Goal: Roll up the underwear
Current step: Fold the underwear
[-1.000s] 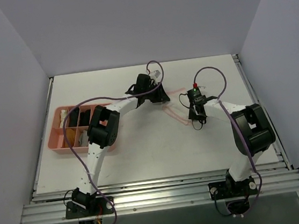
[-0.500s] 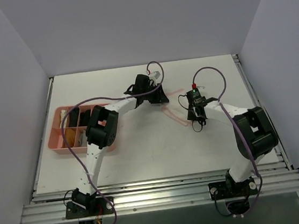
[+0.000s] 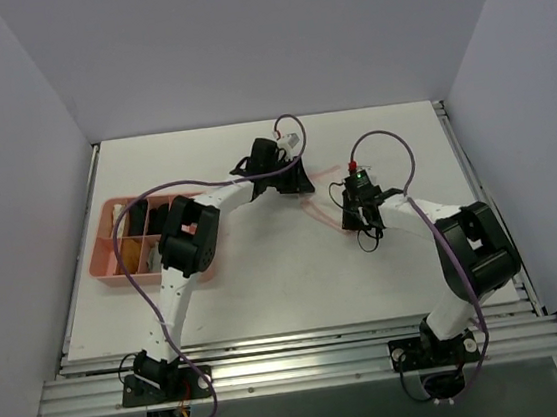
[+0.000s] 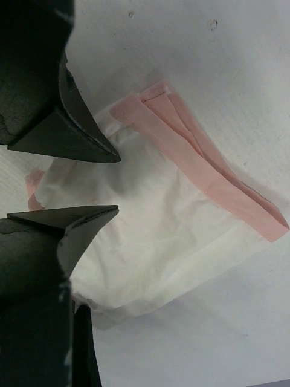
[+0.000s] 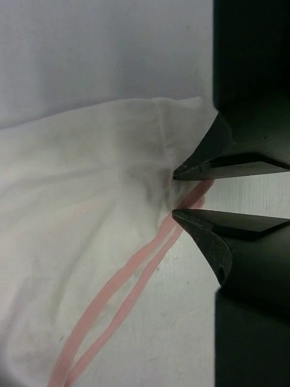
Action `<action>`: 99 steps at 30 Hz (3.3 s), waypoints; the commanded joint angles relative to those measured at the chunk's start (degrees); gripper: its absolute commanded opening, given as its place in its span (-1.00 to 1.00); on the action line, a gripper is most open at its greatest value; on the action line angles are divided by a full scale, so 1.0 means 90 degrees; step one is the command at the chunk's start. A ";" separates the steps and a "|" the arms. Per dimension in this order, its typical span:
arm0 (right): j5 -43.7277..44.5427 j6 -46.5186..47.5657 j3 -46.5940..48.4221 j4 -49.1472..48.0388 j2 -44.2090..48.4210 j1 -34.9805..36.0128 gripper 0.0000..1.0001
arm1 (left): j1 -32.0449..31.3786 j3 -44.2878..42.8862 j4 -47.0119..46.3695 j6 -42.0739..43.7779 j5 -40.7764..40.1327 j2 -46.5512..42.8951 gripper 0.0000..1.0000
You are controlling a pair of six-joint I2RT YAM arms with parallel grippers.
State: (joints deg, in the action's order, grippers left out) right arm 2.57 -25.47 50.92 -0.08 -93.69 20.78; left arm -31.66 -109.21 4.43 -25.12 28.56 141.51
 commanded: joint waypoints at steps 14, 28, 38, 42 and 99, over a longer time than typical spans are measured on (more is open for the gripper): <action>0.0341 -0.0012 0.1236 0.0653 0.0196 -0.0149 -0.50 | 0.0032 0.0386 0.0475 0.0351 0.0030 -0.1280 -0.05; -0.0227 0.1023 0.3180 0.0126 -0.2001 -0.0834 -0.50 | -0.0506 0.0806 0.0085 0.0419 -0.0097 -0.1144 -0.06; -0.0725 0.1014 0.3523 -0.0304 -0.2842 -0.1146 -0.53 | -0.0477 0.1557 -0.0247 0.0399 -0.0526 -0.1134 -0.07; -0.0676 0.0965 0.3415 -0.0372 -0.2930 -0.1244 -0.56 | -0.0340 0.1841 -0.0394 0.0224 -0.0497 -0.1114 -0.07; 0.1609 -0.0373 -0.0150 0.0321 0.0233 0.0348 -0.57 | 0.0461 0.1068 0.0945 0.0126 -0.1268 -0.1464 0.02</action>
State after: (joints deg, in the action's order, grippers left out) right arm 11.90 -28.91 49.45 -3.33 -96.14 24.18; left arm -27.94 -103.33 13.61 -24.36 19.53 134.43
